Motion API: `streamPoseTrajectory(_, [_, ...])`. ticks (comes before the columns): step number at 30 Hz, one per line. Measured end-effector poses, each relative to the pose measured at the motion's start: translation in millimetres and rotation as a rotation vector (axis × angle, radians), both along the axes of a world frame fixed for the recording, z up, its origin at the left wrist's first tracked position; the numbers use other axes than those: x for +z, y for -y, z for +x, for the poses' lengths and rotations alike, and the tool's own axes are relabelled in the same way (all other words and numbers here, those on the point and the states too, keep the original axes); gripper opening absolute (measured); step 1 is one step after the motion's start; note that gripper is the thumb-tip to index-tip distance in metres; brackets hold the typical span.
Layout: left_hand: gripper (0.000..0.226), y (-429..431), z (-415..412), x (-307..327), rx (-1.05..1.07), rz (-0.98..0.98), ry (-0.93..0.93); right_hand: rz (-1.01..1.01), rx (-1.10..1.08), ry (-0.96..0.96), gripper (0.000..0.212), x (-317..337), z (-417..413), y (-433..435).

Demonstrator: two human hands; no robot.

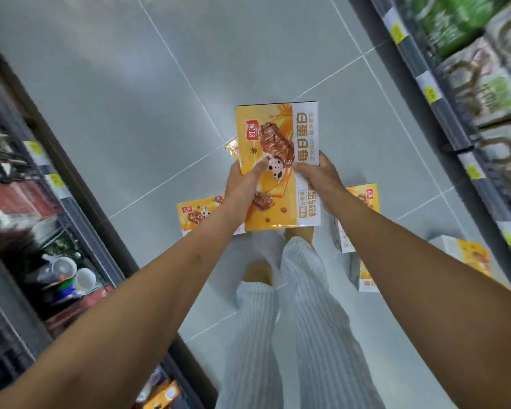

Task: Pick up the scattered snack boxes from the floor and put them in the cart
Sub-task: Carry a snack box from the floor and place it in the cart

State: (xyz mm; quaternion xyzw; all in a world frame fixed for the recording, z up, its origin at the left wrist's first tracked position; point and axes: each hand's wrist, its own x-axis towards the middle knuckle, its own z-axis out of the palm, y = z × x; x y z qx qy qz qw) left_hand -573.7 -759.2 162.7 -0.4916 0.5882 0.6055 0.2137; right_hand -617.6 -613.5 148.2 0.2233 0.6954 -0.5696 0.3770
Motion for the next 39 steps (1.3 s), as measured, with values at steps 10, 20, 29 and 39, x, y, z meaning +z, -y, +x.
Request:
streamPoseTrajectory(10, [0.066, -55.2, 54.7, 130.6, -0.266, 0.026, -0.025, 0.029, -0.233, -0.024, 0.026, 122.4, 91.7, -66.0])
streamPoseTrajectory(20, [0.056, -175.3, 105.3, 210.9, -0.659, -0.010, -0.082, 0.012, -0.577, -0.044, 0.031, 207.0, 199.4, -181.3])
streamPoseTrajectory(29, [0.094, -345.0, 204.0, 260.7, -1.006, 0.008, -0.113, 0.031, -0.895, -0.095, 0.032, 270.8, 343.6, -322.9])
streamPoseTrajectory(39, [0.097, -520.5, 344.8, 291.3, -1.392, 0.010, -0.123, 0.043, -1.261, -0.093, 0.019, 312.7, 530.3, -444.4])
